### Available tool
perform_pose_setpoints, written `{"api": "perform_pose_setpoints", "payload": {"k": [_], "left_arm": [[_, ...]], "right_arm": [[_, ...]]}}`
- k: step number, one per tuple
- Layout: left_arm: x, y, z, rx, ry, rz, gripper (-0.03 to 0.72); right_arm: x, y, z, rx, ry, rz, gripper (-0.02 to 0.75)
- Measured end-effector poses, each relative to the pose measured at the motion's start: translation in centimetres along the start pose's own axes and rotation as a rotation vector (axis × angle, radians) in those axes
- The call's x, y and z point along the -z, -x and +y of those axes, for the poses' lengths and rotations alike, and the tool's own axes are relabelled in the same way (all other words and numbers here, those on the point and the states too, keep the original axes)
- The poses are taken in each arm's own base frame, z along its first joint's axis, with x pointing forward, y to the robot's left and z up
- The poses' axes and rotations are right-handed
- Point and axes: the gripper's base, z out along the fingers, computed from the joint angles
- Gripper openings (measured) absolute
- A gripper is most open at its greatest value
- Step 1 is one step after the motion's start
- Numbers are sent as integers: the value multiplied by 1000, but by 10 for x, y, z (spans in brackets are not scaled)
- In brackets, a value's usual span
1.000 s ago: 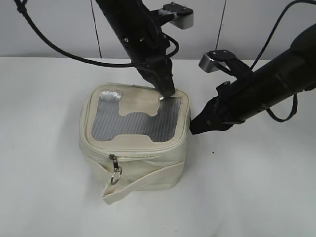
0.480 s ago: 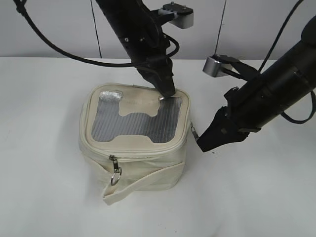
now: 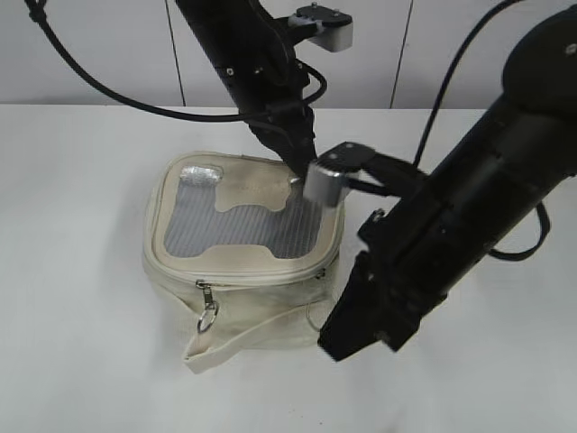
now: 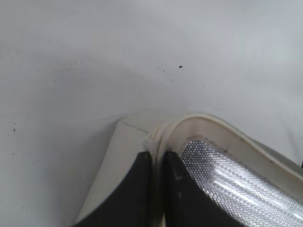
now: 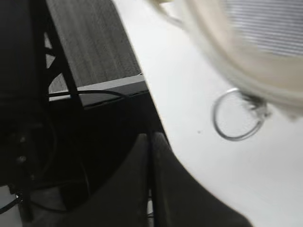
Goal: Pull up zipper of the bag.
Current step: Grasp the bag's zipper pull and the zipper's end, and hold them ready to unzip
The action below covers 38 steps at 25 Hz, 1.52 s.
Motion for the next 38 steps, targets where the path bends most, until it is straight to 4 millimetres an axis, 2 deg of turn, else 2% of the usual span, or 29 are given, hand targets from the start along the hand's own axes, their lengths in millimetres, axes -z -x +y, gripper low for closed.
{"api": "perform_pose_setpoints", "payload": {"k": [3,7,10,14,18,22,27,30,32,35,38], "left_arm": [[0,0,1,2,5,-2,45],[0,0,1,3,6,-2,45],[0,0,1,4,6,-1,45],[0,0,1,4,7,-1,45],[0,0,1,4,7,-1,45],[0,0,1,4,8,-1,45],[0,0,1,4,9,-1,45],[0,0,1,4,9,-1,45],[0,0,1,4,9,-1,45],[0,0,1,4,8,-1,45],[0,0,1,4,8,-1,45]], "right_arm": [[-15,8,21,71,2,2,8],[-25,21,39,135,-27,-38,8],[-25,28,42,127,-48,-70,8],[-21,24,35,83,-121,-14,8],[-7,21,34,43,-214,-2,8],[23,19,35,22,-266,-83,27],[54,-9,13,-94,-339,-141,63],[54,-33,1,-146,-297,-134,115],[48,-39,3,-168,-210,-177,172],[39,-40,8,-128,-131,-273,309],[31,-45,5,-104,-141,-324,438]]}}
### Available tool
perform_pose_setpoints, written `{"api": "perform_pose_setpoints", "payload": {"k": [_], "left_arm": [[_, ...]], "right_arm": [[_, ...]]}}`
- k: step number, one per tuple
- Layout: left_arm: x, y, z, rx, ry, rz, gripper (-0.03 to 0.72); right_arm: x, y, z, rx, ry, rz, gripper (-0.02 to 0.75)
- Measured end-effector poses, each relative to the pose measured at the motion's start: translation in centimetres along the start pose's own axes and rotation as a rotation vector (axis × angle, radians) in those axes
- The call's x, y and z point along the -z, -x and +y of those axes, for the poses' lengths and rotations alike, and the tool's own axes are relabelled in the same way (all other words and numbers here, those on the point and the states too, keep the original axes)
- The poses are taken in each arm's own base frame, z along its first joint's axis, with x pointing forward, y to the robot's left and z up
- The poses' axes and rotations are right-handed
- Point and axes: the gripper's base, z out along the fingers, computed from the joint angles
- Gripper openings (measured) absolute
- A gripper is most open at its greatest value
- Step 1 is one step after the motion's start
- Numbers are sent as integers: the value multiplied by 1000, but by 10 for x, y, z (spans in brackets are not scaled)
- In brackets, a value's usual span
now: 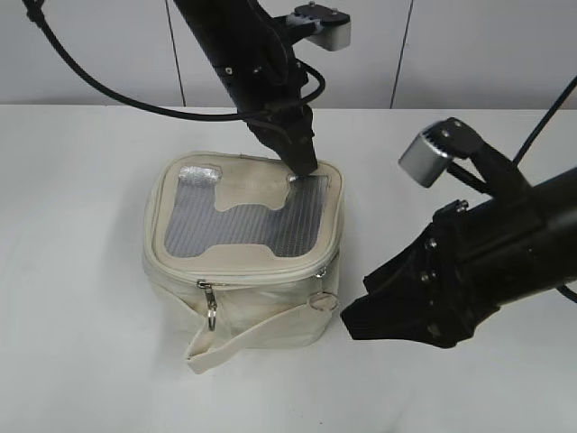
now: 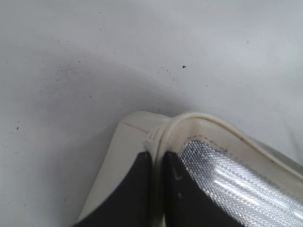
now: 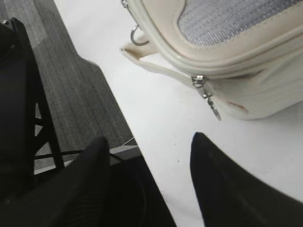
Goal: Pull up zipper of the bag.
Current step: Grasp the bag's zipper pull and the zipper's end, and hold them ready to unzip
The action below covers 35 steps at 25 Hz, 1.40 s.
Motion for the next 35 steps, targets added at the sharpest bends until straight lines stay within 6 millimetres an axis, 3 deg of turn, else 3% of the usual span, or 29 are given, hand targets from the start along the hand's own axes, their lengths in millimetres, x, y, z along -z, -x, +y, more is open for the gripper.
{"api": "perform_pose_setpoints", "payload": {"k": [6,24,28,35], "left_arm": [[0,0,0,1,-2,-1,45],[0,0,0,3,-2,-2,45],[0,0,0,4,1,0,45],[1,-2,-1,-6,-13,22,44]], "right_arm": [[-15,-4,-14,7,-43,-22,485],[-58,-13,-45,-31,-52,-19,456],[-67,-8,-47,-12,-42,-6,348],[-76,-7,-36,40,-28,40,36]]}}
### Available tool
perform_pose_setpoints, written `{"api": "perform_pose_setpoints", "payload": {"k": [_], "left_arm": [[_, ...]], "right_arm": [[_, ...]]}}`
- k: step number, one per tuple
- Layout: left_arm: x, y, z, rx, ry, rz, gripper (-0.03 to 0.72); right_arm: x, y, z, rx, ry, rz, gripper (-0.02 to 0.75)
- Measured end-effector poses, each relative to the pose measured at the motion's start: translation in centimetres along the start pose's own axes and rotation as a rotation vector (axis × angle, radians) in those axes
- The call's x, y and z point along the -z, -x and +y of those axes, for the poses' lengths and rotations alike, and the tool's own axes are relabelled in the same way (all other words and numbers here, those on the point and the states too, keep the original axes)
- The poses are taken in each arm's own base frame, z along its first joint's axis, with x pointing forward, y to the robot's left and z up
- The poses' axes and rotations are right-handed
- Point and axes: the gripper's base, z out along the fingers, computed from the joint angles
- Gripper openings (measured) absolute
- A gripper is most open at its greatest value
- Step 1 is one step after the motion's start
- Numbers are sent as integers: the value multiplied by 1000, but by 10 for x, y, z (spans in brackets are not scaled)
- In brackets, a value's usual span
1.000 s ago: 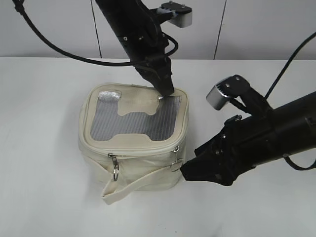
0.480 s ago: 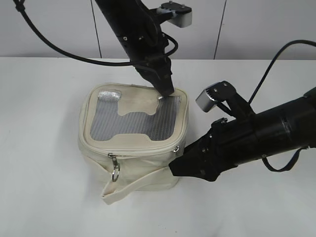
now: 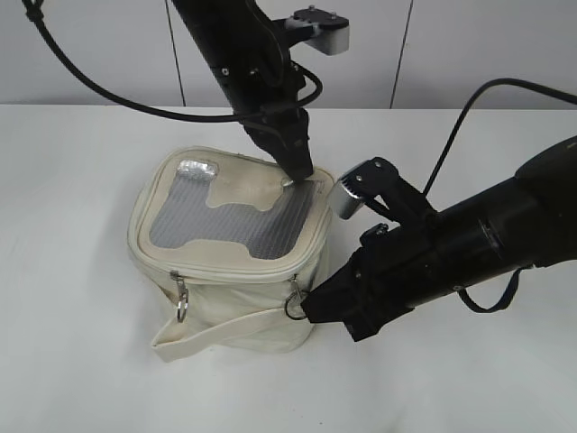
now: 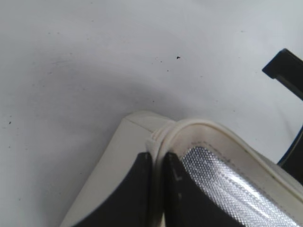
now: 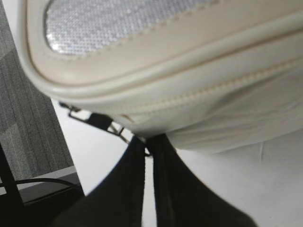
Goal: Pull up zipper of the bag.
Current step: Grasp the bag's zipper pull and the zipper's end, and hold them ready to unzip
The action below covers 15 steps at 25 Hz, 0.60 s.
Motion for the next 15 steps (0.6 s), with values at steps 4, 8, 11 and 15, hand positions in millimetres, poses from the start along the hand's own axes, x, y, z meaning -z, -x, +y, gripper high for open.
{"api": "perform_pose_setpoints", "payload": {"k": [4,8,11,15], "left_arm": [[0,0,0,1,-4,3,44],[0,0,1,47,8,-5,43],[0,0,1,93,11,-5,43],[0,0,2,161,21,-8,43]], "right_arm": [[1,0,3,-21,9,35,9],[15,3,17,2,43,60,8],[31,9,24,28,24,45,8],[47,13,30,73,-16,35,8]]}}
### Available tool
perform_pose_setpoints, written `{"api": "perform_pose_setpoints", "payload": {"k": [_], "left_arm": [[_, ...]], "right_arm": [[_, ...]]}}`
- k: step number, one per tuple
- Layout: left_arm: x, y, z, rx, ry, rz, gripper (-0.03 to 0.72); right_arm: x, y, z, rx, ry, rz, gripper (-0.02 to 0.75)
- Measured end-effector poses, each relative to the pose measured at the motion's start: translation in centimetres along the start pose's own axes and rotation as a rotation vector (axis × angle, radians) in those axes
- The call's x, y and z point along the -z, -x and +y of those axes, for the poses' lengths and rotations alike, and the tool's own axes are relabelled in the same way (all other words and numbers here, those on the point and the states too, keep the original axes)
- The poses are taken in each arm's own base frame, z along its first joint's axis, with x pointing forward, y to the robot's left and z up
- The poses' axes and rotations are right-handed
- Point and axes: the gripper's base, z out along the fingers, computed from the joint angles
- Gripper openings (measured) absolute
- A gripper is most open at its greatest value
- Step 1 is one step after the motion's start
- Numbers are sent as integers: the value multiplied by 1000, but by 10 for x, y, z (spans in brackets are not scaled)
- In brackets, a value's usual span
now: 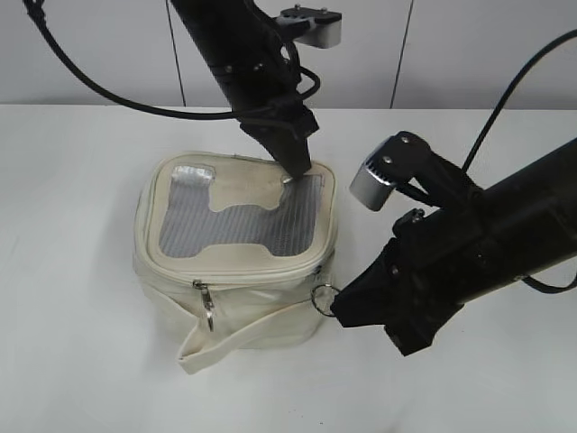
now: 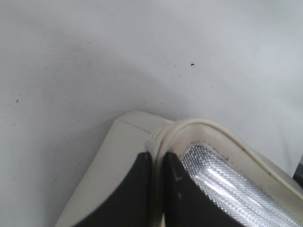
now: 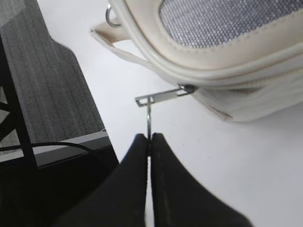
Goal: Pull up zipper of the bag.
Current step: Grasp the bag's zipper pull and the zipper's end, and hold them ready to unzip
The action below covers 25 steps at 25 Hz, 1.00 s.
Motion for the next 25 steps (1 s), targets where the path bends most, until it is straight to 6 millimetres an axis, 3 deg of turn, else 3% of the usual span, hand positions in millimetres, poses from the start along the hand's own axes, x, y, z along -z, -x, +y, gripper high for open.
{"api": "perform_pose_setpoints", "payload": {"k": [14,25], "left_arm": [[0,1,1,42,11,-15,43],[0,2,-1,47,-8,-18,43]], "right_arm": [[3,-1,4,27,-1,24,8],[-19,14,45,219,-17,-3,8]]}}
